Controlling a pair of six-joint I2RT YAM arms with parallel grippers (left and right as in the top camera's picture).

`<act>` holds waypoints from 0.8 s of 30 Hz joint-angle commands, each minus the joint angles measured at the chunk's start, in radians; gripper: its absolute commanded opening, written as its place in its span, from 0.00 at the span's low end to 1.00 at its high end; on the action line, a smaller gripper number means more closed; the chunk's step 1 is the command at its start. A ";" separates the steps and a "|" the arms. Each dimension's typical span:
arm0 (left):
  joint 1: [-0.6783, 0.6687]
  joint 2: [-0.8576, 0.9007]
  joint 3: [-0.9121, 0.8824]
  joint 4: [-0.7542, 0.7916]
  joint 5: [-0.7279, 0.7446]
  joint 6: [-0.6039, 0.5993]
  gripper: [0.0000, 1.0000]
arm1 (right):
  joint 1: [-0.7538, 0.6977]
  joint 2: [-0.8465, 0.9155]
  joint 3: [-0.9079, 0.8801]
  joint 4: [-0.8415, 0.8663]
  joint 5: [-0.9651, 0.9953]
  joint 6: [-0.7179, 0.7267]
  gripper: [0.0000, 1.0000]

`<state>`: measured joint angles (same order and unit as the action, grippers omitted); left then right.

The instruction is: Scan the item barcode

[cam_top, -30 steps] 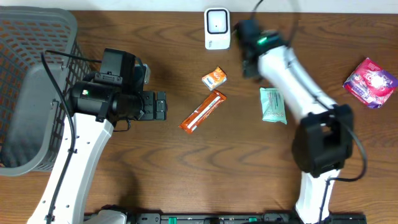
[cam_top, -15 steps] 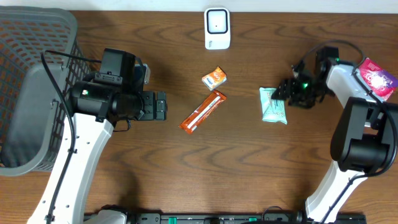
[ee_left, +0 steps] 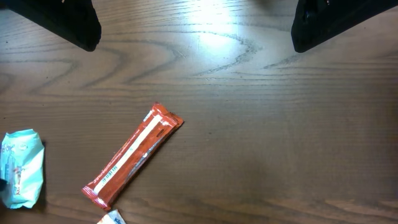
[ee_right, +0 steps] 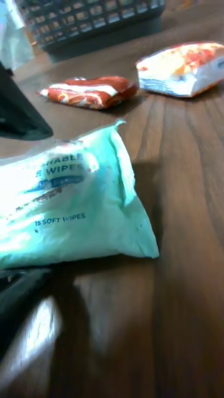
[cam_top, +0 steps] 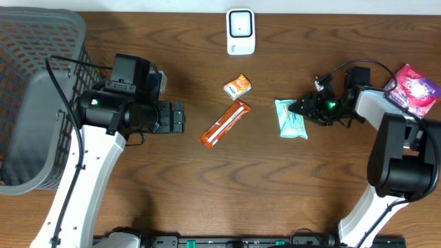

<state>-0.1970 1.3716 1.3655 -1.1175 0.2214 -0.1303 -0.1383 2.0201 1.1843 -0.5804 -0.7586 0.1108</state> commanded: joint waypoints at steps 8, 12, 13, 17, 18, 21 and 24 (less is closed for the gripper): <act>0.004 0.000 -0.001 0.000 -0.009 -0.001 0.98 | 0.034 0.052 -0.082 -0.060 0.277 0.034 0.75; 0.004 0.000 -0.001 0.000 -0.010 -0.001 0.98 | 0.067 0.052 -0.154 0.073 0.286 0.117 0.63; 0.004 0.000 -0.001 0.000 -0.009 -0.001 0.98 | 0.088 0.052 -0.179 0.129 0.295 0.158 0.61; 0.004 0.000 -0.001 0.000 -0.009 -0.001 0.98 | 0.159 0.052 -0.201 0.178 0.436 0.285 0.30; 0.004 0.000 -0.001 0.000 -0.009 -0.001 0.98 | 0.174 0.052 -0.201 0.178 0.473 0.307 0.14; 0.004 0.000 -0.001 0.000 -0.009 -0.001 0.98 | 0.210 0.052 -0.196 0.174 0.498 0.317 0.01; 0.004 0.000 -0.001 0.000 -0.009 -0.001 0.98 | 0.207 0.029 -0.141 0.103 0.498 0.331 0.01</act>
<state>-0.1970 1.3712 1.3655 -1.1175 0.2214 -0.1303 0.0410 1.9556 1.0821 -0.3958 -0.5369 0.4103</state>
